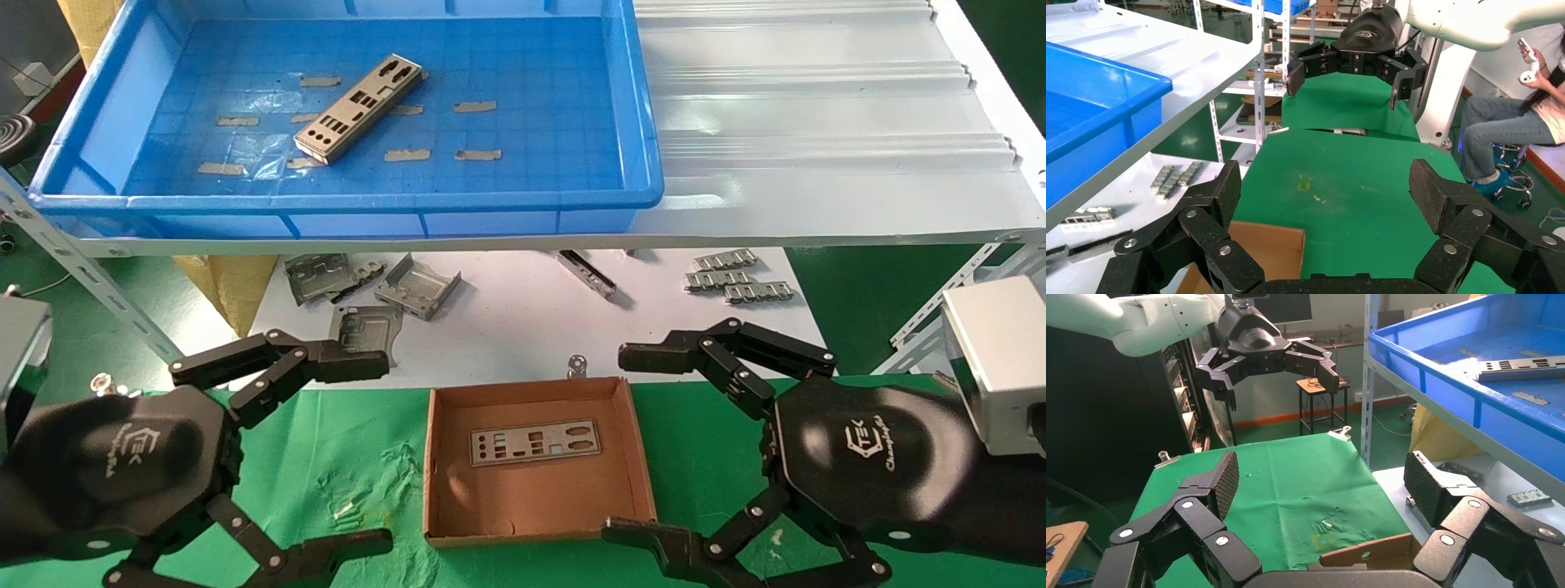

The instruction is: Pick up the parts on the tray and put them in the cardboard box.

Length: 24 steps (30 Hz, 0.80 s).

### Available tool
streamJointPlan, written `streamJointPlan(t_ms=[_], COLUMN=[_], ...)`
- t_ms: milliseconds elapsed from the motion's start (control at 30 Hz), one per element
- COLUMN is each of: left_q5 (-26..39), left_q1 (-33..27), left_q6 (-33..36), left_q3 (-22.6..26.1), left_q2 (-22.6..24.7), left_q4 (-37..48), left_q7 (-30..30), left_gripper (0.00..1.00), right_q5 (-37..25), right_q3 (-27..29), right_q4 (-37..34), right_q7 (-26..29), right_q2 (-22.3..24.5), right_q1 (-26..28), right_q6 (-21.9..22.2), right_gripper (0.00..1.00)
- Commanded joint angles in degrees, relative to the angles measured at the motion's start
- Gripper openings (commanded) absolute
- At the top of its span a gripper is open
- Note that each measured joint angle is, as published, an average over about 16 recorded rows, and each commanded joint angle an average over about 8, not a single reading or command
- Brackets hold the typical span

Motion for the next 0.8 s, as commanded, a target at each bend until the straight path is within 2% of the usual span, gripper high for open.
streamJointPlan(t_ms=[33, 800], left_q5=[0.00, 0.00], left_q1=[-0.01, -0.03], left_q6=[0.00, 0.00], left_q3=[0.01, 0.03], left_q2=[0.01, 0.03], left_q4=[0.01, 0.05], left_q7=[0.01, 0.01], left_gripper=[1.00, 1.00], right_q5=[0.00, 0.00], right_q3=[0.00, 0.00], right_q4=[0.00, 0.00], right_q7=[0.00, 0.00], right_q2=[0.00, 0.00], right_q1=[0.00, 0.00], right_q6=[0.00, 0.00], right_gripper=[1.00, 1.00])
